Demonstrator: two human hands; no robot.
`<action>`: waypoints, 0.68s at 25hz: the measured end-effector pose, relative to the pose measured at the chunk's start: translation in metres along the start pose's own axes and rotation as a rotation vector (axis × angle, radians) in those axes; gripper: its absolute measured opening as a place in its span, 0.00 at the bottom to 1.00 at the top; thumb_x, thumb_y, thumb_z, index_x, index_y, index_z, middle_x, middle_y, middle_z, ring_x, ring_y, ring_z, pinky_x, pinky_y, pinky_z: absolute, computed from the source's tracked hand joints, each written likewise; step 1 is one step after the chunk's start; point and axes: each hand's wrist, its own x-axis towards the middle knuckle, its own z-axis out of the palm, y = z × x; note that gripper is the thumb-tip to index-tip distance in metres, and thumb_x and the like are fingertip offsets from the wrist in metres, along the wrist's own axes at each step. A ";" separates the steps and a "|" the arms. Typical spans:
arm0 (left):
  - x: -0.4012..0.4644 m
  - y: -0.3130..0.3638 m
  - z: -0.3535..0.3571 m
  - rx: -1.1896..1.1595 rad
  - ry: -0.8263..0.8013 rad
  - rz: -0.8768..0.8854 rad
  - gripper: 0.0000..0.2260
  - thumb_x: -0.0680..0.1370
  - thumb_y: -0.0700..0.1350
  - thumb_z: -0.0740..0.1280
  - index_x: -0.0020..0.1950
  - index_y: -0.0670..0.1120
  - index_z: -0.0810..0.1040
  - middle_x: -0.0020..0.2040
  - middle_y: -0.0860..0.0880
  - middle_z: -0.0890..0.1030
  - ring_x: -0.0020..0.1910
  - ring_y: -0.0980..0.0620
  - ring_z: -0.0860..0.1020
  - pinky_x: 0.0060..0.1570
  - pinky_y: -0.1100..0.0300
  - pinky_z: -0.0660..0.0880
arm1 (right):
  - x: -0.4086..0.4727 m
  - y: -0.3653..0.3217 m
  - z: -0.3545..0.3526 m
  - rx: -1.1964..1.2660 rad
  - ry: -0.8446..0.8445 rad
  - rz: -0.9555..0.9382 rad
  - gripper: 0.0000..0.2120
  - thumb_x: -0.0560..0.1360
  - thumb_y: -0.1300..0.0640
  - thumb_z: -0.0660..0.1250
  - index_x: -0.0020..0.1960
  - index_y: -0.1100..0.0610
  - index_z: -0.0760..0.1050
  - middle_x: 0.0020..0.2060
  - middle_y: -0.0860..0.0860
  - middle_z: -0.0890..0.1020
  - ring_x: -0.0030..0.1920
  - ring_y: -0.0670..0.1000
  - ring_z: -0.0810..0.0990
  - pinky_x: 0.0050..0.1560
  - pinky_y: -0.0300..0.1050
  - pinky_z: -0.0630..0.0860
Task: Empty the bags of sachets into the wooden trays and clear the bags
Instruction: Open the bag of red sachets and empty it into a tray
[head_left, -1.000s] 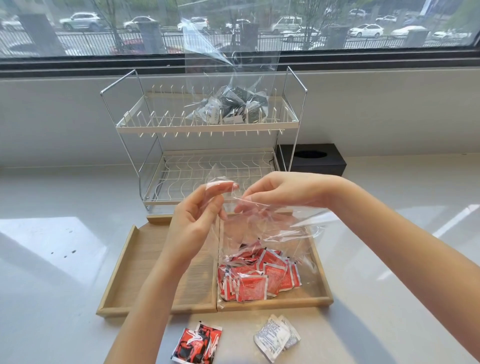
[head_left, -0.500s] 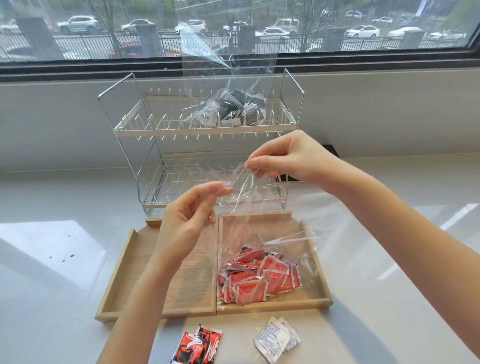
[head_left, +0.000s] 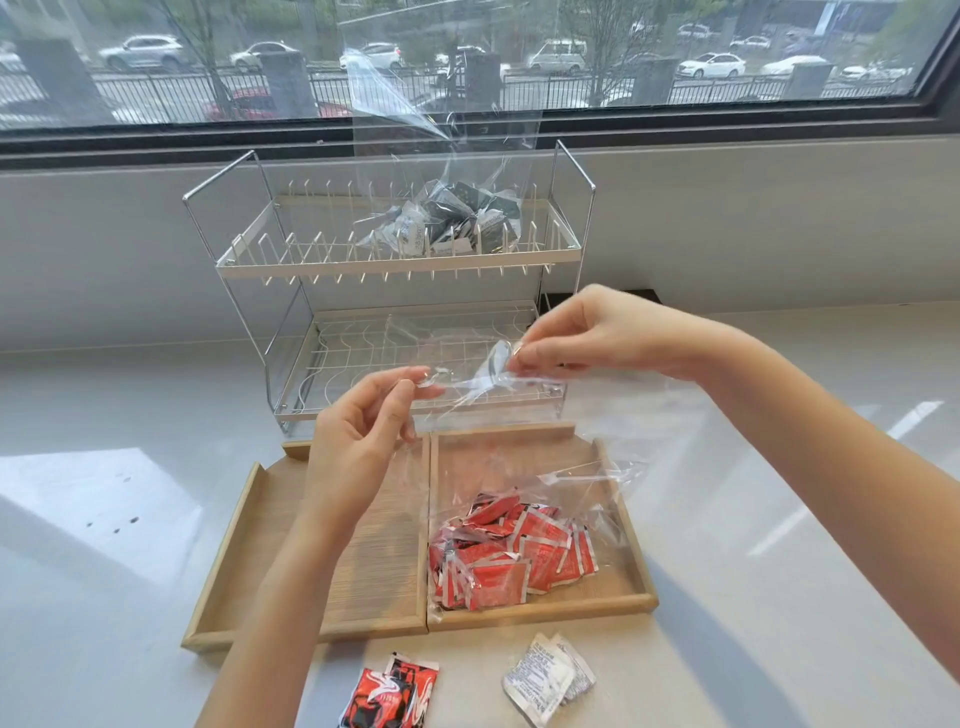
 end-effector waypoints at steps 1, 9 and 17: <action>0.001 0.000 0.001 0.028 -0.008 0.013 0.08 0.77 0.42 0.61 0.45 0.52 0.79 0.34 0.58 0.83 0.26 0.61 0.70 0.31 0.73 0.70 | -0.001 -0.002 -0.003 0.028 0.042 -0.018 0.06 0.73 0.56 0.67 0.44 0.51 0.82 0.33 0.42 0.84 0.35 0.37 0.79 0.39 0.28 0.74; 0.006 0.003 0.000 0.039 -0.003 0.093 0.08 0.77 0.44 0.60 0.44 0.50 0.78 0.36 0.60 0.83 0.27 0.60 0.71 0.34 0.72 0.70 | 0.000 -0.007 -0.008 0.000 0.152 -0.063 0.10 0.75 0.53 0.65 0.53 0.53 0.80 0.43 0.47 0.84 0.42 0.38 0.81 0.49 0.27 0.75; 0.008 0.004 0.002 -0.036 0.018 0.099 0.05 0.75 0.46 0.61 0.45 0.51 0.77 0.40 0.60 0.84 0.26 0.60 0.70 0.35 0.72 0.71 | -0.007 0.003 -0.022 -0.097 0.127 0.049 0.06 0.72 0.54 0.68 0.44 0.54 0.82 0.37 0.50 0.84 0.37 0.42 0.77 0.40 0.30 0.73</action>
